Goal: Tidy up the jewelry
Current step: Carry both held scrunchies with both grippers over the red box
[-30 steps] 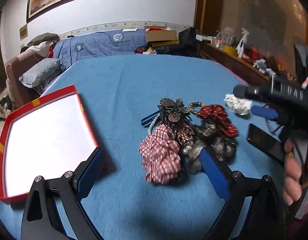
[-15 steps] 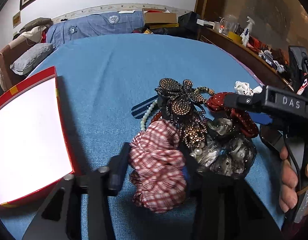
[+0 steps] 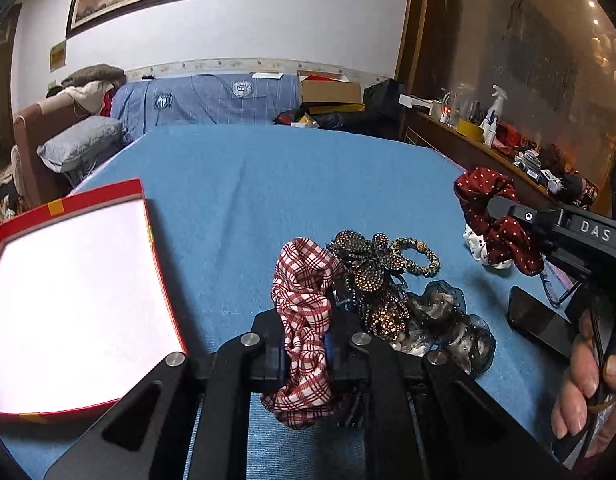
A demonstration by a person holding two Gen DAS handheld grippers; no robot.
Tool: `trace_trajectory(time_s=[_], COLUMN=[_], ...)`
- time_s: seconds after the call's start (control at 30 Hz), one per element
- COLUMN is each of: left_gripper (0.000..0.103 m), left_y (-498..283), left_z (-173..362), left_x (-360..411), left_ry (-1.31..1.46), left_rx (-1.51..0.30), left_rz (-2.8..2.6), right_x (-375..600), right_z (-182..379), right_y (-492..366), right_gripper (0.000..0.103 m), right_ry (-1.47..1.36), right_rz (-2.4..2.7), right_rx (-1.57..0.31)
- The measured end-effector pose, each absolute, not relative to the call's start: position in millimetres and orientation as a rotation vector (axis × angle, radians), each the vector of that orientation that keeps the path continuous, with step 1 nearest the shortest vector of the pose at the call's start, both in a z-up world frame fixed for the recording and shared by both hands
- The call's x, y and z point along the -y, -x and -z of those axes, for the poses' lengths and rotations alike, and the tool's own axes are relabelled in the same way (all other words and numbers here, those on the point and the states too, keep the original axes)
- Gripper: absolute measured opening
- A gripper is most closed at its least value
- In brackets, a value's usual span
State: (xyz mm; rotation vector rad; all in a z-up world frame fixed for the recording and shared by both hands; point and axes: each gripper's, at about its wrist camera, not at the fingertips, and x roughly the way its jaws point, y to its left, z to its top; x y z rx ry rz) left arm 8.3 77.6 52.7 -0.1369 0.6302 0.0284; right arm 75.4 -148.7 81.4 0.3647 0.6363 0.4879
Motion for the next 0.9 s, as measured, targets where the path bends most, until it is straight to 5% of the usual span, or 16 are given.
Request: trace_trajectory(time_s=[0.9], left_gripper=[0.012], left_y=[38], left_z=[-81], left_x=[-86], left_ry=[0.106], left_rx=[-0.542], left_rz=[-0.117], right_x=[104], right_z=[-86], right_y=[-38], right_gripper=[0.015], right_ry=[-0.21], right_rz=[-0.565], right_rx=[-0.574])
